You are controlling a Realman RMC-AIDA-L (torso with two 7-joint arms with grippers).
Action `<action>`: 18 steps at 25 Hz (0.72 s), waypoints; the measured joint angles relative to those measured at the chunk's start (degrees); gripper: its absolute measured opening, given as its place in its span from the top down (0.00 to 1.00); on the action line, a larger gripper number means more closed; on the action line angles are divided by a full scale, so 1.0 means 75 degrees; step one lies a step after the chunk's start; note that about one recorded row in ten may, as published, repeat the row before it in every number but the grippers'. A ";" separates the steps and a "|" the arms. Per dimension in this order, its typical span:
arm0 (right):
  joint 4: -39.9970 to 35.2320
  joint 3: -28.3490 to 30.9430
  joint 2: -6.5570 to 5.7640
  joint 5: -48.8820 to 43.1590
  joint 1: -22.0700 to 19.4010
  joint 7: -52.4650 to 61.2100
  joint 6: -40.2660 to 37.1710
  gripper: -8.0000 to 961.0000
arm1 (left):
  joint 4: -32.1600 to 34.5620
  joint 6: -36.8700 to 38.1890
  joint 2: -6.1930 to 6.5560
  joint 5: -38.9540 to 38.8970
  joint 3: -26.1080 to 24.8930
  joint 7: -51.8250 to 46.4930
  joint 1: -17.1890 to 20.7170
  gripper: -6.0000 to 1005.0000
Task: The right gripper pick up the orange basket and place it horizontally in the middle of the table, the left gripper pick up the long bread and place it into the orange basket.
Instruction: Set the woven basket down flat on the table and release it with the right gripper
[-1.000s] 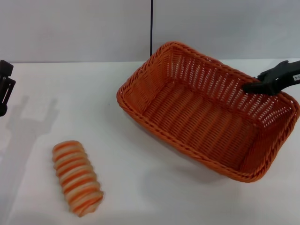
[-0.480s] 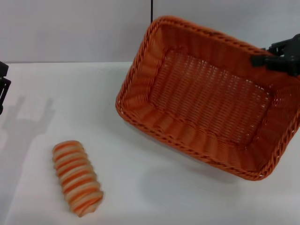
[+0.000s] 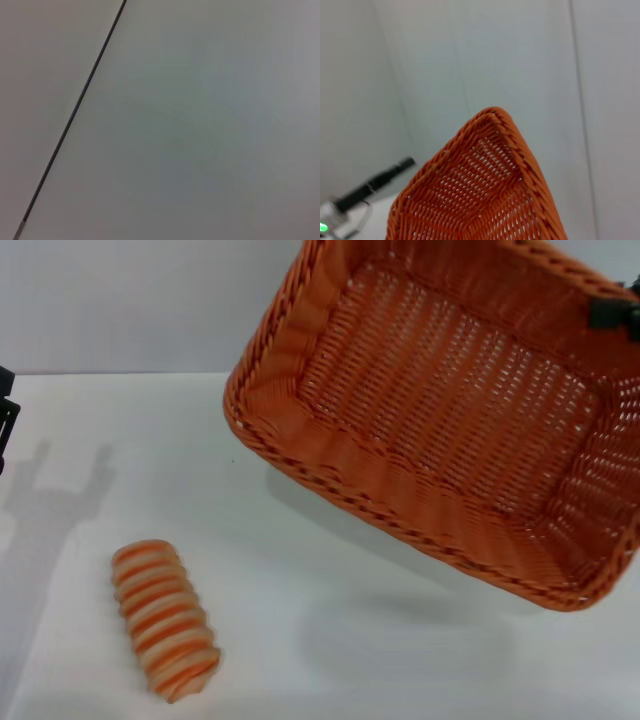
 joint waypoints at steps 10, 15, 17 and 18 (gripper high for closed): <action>-0.0001 -0.1349 -0.0883 0.0966 0.0022 0.0183 0.0409 0.82 | -0.0015 -0.0025 0.0000 0.0000 -0.0005 0.0000 -0.0097 0.22; 0.0008 -0.2302 -0.1117 0.0844 0.0301 0.0217 0.0415 0.82 | -0.0023 -0.0025 0.0000 0.0001 -0.0005 0.0000 -0.0102 0.22; 0.0048 -0.2542 -0.1123 0.0723 0.0424 0.0202 0.0406 0.82 | -0.0028 -0.0025 0.0000 0.0005 -0.0005 0.0000 -0.0101 0.22; 0.0068 -0.2637 -0.1114 0.0641 0.0490 0.0166 0.0397 0.82 | -0.0028 -0.0025 0.0000 0.0005 -0.0005 0.0000 -0.0101 0.22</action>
